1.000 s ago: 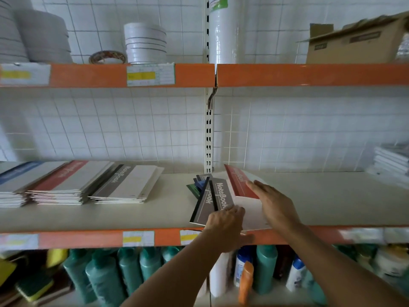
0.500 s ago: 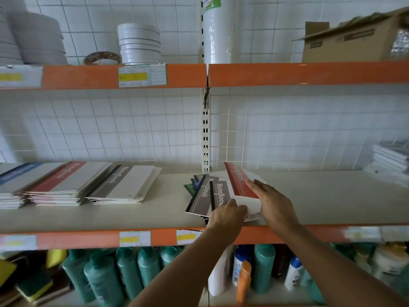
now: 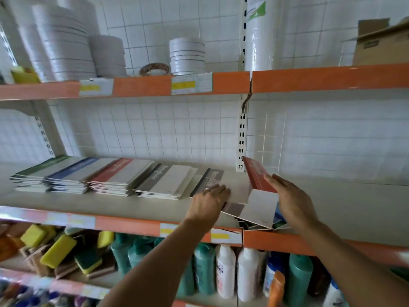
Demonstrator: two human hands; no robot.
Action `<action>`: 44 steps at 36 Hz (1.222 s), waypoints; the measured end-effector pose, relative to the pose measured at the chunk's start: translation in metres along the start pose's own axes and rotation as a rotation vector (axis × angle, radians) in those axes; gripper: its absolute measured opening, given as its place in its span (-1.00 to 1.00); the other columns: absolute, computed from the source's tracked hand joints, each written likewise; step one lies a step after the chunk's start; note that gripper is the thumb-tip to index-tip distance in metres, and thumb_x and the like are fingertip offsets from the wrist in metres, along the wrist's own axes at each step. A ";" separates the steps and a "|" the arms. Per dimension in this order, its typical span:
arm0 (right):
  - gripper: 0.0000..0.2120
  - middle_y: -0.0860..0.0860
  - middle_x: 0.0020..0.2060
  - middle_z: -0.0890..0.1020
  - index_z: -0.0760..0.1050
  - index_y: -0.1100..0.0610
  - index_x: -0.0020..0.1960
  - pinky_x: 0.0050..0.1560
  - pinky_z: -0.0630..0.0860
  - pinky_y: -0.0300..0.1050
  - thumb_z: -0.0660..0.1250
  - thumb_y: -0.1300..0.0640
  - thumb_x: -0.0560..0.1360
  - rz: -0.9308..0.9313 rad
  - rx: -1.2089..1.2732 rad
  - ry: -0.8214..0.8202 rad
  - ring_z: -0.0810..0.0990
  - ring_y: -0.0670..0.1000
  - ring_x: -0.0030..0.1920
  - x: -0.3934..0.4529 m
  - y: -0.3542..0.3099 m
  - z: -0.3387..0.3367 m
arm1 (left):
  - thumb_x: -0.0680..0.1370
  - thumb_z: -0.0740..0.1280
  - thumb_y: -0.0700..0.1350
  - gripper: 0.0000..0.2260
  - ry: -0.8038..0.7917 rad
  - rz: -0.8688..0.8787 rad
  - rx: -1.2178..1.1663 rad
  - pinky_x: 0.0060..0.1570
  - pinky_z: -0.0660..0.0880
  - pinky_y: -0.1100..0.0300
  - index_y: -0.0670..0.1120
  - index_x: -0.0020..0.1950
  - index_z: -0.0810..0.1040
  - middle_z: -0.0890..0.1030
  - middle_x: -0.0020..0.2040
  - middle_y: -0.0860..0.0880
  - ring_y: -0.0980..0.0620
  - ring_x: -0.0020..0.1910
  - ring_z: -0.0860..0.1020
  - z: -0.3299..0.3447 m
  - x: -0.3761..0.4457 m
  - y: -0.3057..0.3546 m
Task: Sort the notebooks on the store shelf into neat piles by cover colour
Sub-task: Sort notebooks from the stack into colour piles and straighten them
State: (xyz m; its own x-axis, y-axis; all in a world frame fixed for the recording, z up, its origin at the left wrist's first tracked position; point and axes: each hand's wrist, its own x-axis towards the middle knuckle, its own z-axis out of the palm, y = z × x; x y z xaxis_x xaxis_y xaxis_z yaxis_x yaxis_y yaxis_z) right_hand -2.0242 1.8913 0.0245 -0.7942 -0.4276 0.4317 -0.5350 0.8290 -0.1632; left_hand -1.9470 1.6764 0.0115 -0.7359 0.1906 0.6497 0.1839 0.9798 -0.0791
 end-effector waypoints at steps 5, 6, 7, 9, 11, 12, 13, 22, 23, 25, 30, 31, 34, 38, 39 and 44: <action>-0.30 -0.07 0.52 0.18 -0.01 -0.12 0.55 0.27 0.41 -0.15 0.12 0.38 0.57 -0.049 0.010 -0.007 0.26 -0.04 0.47 0.014 -0.028 0.017 | 0.34 0.07 -0.18 -0.60 -0.009 -0.085 0.101 -0.54 0.52 0.19 -0.02 -0.18 0.72 0.71 -0.16 0.04 0.04 -0.21 0.69 -0.015 -0.021 -0.052; -0.30 -0.07 0.52 0.18 -0.02 -0.11 0.55 0.28 0.39 -0.16 0.11 0.38 0.57 -0.057 0.012 -0.014 0.24 -0.04 0.47 0.017 -0.034 0.021 | 0.33 0.06 -0.19 -0.59 -0.020 -0.106 0.110 -0.54 0.52 0.21 -0.02 -0.17 0.72 0.71 -0.17 0.04 0.04 -0.22 0.69 -0.017 -0.026 -0.064; -0.31 -0.07 0.52 0.17 -0.03 -0.11 0.55 0.29 0.38 -0.16 0.10 0.38 0.57 -0.064 0.012 -0.016 0.24 -0.04 0.48 0.020 -0.041 0.024 | 0.33 0.06 -0.19 -0.58 -0.035 -0.123 0.115 -0.54 0.52 0.22 -0.03 -0.17 0.72 0.71 -0.17 0.04 0.04 -0.23 0.69 -0.016 -0.030 -0.076; -0.31 -0.07 0.53 0.16 -0.05 -0.11 0.55 0.31 0.35 -0.18 0.10 0.38 0.57 -0.068 0.009 -0.022 0.23 -0.04 0.48 0.026 -0.055 0.030 | 0.32 0.06 -0.19 -0.58 -0.051 -0.141 0.127 -0.53 0.52 0.23 -0.05 -0.15 0.72 0.71 -0.16 0.02 0.03 -0.23 0.68 -0.016 -0.037 -0.096; -0.29 -0.08 0.53 0.14 -0.06 -0.10 0.55 0.33 0.32 -0.20 0.10 0.39 0.57 -0.068 0.001 -0.037 0.21 -0.05 0.48 0.032 -0.069 0.035 | 0.32 0.06 -0.19 -0.58 -0.073 -0.138 0.125 -0.49 0.53 0.23 -0.06 -0.14 0.71 0.71 -0.16 0.01 0.02 -0.22 0.68 -0.012 -0.044 -0.117; -0.29 -0.07 0.53 0.14 -0.06 -0.09 0.55 0.34 0.31 -0.20 0.11 0.40 0.56 -0.067 -0.003 -0.038 0.21 -0.05 0.48 0.035 -0.076 0.039 | 0.33 0.06 -0.18 -0.59 -0.088 -0.131 0.129 -0.46 0.53 0.24 -0.05 -0.15 0.71 0.71 -0.16 0.01 0.02 -0.22 0.68 -0.010 -0.046 -0.126; -0.28 -0.07 0.53 0.15 -0.06 -0.10 0.55 0.34 0.32 -0.18 0.11 0.41 0.56 -0.061 -0.005 -0.039 0.22 -0.04 0.48 0.039 -0.083 0.042 | 0.33 0.07 -0.17 -0.60 -0.123 -0.126 0.125 -0.44 0.53 0.26 -0.05 -0.15 0.71 0.71 -0.16 0.02 0.03 -0.23 0.68 -0.008 -0.048 -0.134; -0.30 -0.04 0.50 0.23 0.08 -0.08 0.54 0.29 0.35 -0.13 0.10 0.43 0.52 0.024 -0.038 -0.014 0.29 0.00 0.45 0.071 -0.145 0.068 | 0.59 0.05 -0.05 -0.65 -0.354 -0.135 0.053 0.05 0.50 0.03 -0.05 0.30 0.45 0.53 0.21 -0.01 -0.08 0.24 0.48 0.016 -0.058 -0.189; -0.30 -0.05 0.51 0.21 0.07 -0.08 0.54 0.31 0.33 -0.14 0.09 0.43 0.53 0.031 -0.049 -0.019 0.27 -0.01 0.46 0.073 -0.151 0.070 | 0.58 0.05 0.05 -0.61 -0.362 -0.130 0.043 0.07 0.50 0.02 -0.06 0.29 0.47 0.54 0.22 -0.03 -0.09 0.25 0.49 0.014 -0.058 -0.193; -0.29 -0.04 0.51 0.20 0.06 -0.07 0.55 0.34 0.29 -0.14 0.06 0.45 0.52 0.036 -0.052 -0.026 0.24 -0.01 0.47 0.076 -0.162 0.076 | 0.49 -0.02 0.21 -0.45 -0.387 -0.138 -0.008 0.01 0.54 0.02 -0.08 0.20 0.55 0.60 0.13 -0.05 -0.08 0.16 0.56 0.011 -0.058 -0.201; -0.28 0.06 0.45 0.35 0.21 -0.01 0.51 0.21 0.45 -0.02 0.11 0.52 0.46 0.004 -0.040 0.025 0.40 0.10 0.39 0.083 -0.189 0.089 | 0.60 0.05 0.23 -0.53 -0.322 -0.142 0.026 0.29 0.31 0.11 0.00 0.39 0.39 0.44 0.37 0.00 -0.01 0.37 0.36 0.003 -0.062 -0.220; -0.28 0.07 0.45 0.35 0.20 0.00 0.51 0.20 0.46 -0.03 0.12 0.52 0.46 -0.011 -0.047 0.034 0.41 0.11 0.38 0.085 -0.194 0.090 | 0.61 0.06 0.21 -0.54 -0.334 -0.151 0.037 0.32 0.25 0.12 0.01 0.41 0.35 0.41 0.39 0.01 0.00 0.40 0.32 0.002 -0.064 -0.225; -0.25 0.02 0.52 0.20 0.04 -0.01 0.56 0.33 0.33 -0.11 0.09 0.49 0.49 -0.049 -0.086 -0.025 0.26 0.03 0.47 0.088 -0.212 0.084 | 0.61 0.05 0.21 -0.57 -0.313 -0.175 0.068 0.35 0.21 0.12 0.02 0.37 0.36 0.41 0.38 0.03 0.02 0.41 0.29 -0.009 -0.071 -0.241; -0.23 -0.01 0.54 0.13 -0.07 -0.04 0.57 0.32 0.33 -0.16 0.07 0.48 0.51 -0.093 -0.071 -0.041 0.21 0.00 0.48 0.090 -0.242 0.078 | 0.62 0.05 0.19 -0.57 -0.275 -0.263 0.100 0.40 0.15 0.10 0.02 0.40 0.37 0.39 0.42 0.01 0.01 0.43 0.27 -0.032 -0.086 -0.264; -0.23 -0.02 0.53 0.14 -0.08 -0.06 0.56 0.30 0.35 -0.17 0.08 0.48 0.52 -0.108 -0.064 -0.040 0.22 0.00 0.48 0.092 -0.251 0.079 | 0.62 0.03 0.20 -0.56 -0.271 -0.285 0.109 0.38 0.15 0.11 0.01 0.39 0.38 0.40 0.41 0.01 0.01 0.42 0.28 -0.039 -0.090 -0.270; -0.19 -0.02 0.52 0.18 -0.08 -0.08 0.57 0.23 0.42 -0.17 0.09 0.48 0.50 -0.192 -0.021 -0.035 0.26 -0.01 0.45 0.102 -0.294 0.082 | 0.55 -0.09 0.28 -0.41 -0.296 -0.391 0.143 0.32 0.26 0.10 0.00 0.33 0.48 0.47 0.36 -0.03 -0.05 0.38 0.38 -0.066 -0.113 -0.302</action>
State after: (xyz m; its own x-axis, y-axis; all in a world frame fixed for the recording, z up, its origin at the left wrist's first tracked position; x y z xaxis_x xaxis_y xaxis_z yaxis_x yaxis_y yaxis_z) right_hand -1.9718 1.5742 0.0436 -0.6882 -0.5903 0.4219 -0.6716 0.7382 -0.0626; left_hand -1.8764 1.3546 0.0122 -0.8888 -0.2035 0.4106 -0.2183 0.9758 0.0113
